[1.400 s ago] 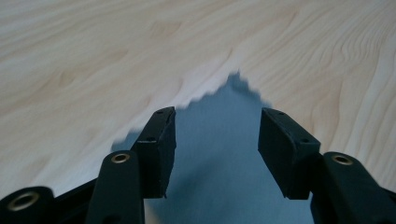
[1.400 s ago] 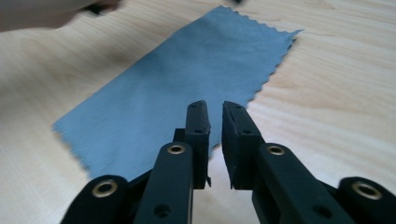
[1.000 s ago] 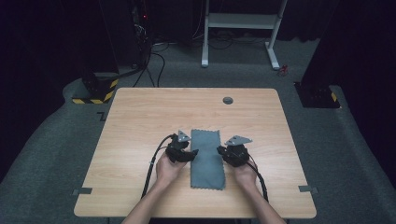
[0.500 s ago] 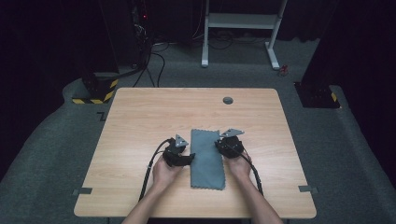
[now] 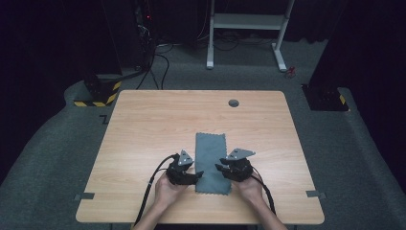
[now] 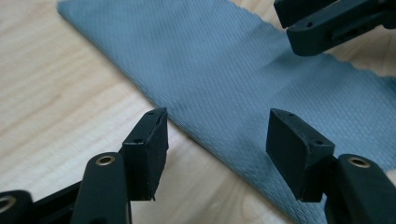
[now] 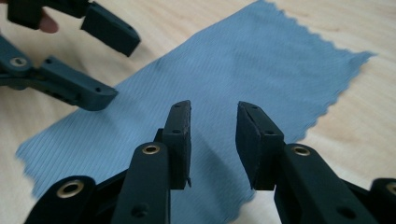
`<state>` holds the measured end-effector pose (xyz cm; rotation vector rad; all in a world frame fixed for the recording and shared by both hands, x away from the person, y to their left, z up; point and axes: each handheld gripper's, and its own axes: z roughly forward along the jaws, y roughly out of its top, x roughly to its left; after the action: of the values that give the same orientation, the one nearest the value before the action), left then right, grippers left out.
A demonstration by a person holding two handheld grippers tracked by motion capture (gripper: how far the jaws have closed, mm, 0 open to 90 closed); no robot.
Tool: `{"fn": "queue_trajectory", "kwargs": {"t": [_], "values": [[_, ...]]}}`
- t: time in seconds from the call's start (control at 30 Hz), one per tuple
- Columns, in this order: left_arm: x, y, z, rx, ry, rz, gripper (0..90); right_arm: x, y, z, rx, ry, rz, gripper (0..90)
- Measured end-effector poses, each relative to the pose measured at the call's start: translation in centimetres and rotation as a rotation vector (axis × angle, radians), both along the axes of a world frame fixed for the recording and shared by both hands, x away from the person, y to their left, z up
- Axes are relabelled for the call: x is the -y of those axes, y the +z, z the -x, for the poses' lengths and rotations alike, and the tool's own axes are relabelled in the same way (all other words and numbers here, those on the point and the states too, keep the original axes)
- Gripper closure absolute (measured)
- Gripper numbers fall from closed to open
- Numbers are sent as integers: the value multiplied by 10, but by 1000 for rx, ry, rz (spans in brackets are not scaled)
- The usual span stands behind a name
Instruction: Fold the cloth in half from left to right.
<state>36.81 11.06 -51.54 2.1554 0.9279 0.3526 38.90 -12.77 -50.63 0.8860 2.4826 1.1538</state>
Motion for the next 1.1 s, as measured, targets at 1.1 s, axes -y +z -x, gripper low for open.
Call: {"fn": "queue_trajectory", "kwargs": {"t": [1.1], "values": [[-11,-7,48,70,-7,-41,434,25,-16,62,5,38,43,591]]}}
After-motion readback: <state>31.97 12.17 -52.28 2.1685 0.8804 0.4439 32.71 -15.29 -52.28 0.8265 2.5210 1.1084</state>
